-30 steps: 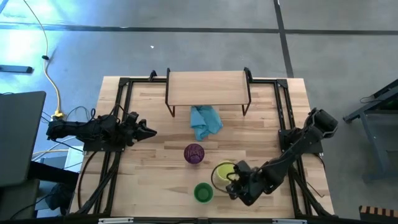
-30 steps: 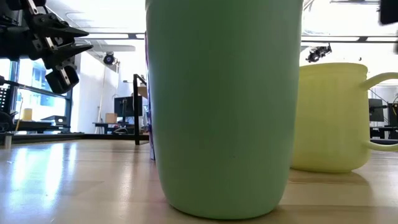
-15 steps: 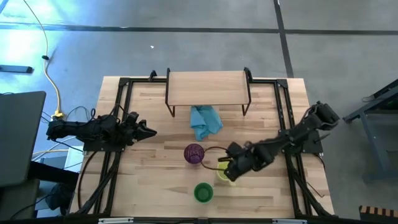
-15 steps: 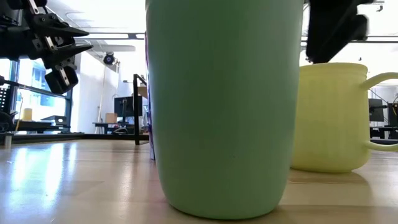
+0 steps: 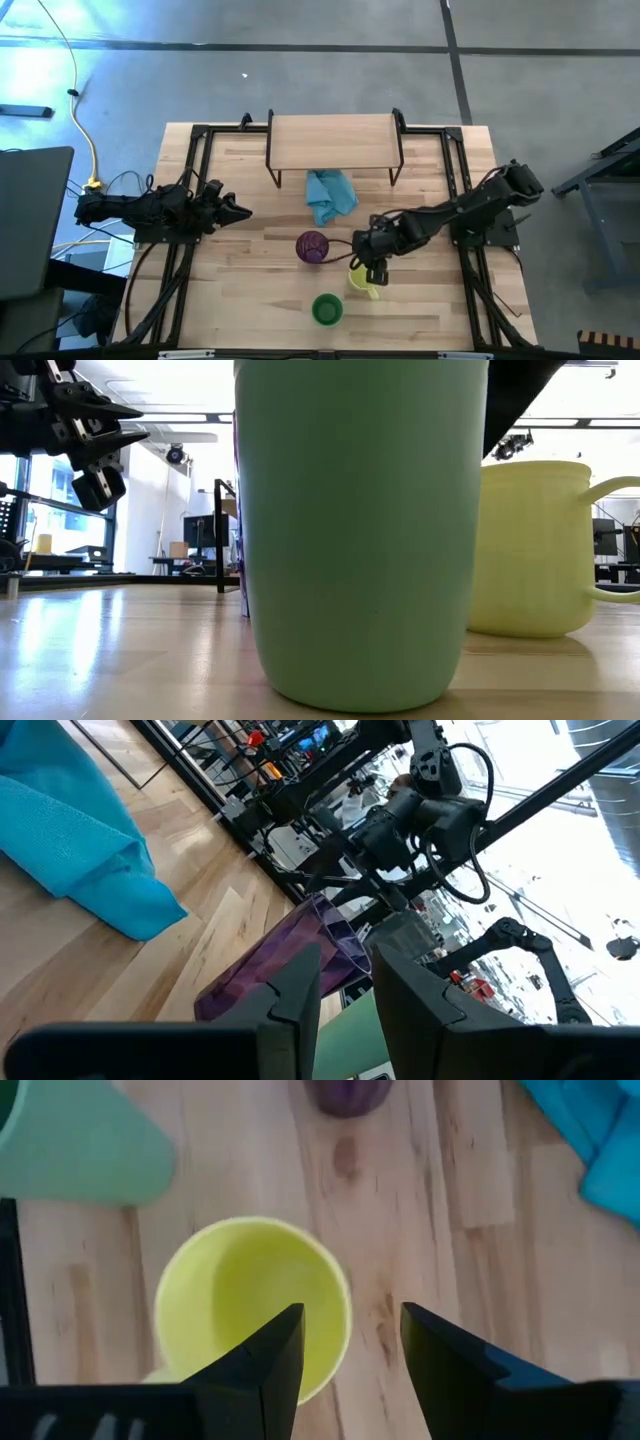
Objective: Stack small to large cups/mugs on shelf
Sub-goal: Put the light green mug on the shelf
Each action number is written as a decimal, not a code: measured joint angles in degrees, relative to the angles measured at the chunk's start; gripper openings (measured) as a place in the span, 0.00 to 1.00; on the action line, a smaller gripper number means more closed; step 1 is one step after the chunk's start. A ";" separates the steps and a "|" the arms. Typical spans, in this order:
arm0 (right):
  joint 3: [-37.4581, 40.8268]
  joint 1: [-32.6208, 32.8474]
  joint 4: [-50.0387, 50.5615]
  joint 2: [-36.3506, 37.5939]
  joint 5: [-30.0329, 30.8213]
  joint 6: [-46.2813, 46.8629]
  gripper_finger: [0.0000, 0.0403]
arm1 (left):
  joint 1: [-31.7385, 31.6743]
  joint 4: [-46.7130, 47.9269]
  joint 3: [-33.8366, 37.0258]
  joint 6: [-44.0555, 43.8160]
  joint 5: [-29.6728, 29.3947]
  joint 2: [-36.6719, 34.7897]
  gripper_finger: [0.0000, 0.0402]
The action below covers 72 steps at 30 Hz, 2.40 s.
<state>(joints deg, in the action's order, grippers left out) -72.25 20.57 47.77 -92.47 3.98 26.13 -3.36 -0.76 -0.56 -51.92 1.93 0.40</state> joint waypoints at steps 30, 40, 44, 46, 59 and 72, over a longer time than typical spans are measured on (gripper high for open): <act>0.00 -2.96 -2.13 -5.99 -5.08 -6.70 0.34 | 0.02 0.03 0.00 -1.09 0.00 -0.02 0.21; 0.00 -2.96 -2.93 -8.27 -5.13 -5.60 0.34 | 0.01 0.03 0.00 -1.11 0.02 -0.02 0.21; 0.00 -2.96 -2.50 -8.41 -5.23 -5.40 0.23 | 0.00 0.03 0.00 -1.13 0.00 -0.02 0.21; 0.00 -2.96 -1.68 -8.41 -5.28 -5.38 0.10 | 0.00 0.03 0.00 -1.14 0.02 -0.02 0.21; 0.00 -4.46 5.56 -1.55 -6.12 -0.39 0.01 | 0.01 0.12 0.00 -1.47 -1.71 -0.02 0.21; -7.24 -20.02 25.49 13.49 -0.04 -11.62 0.00 | 0.02 -0.14 0.00 -2.58 -3.67 -0.02 0.21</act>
<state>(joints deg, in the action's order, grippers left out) -79.48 0.55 73.26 -78.98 3.94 14.51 -3.33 -0.91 -0.56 -54.50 -1.73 0.38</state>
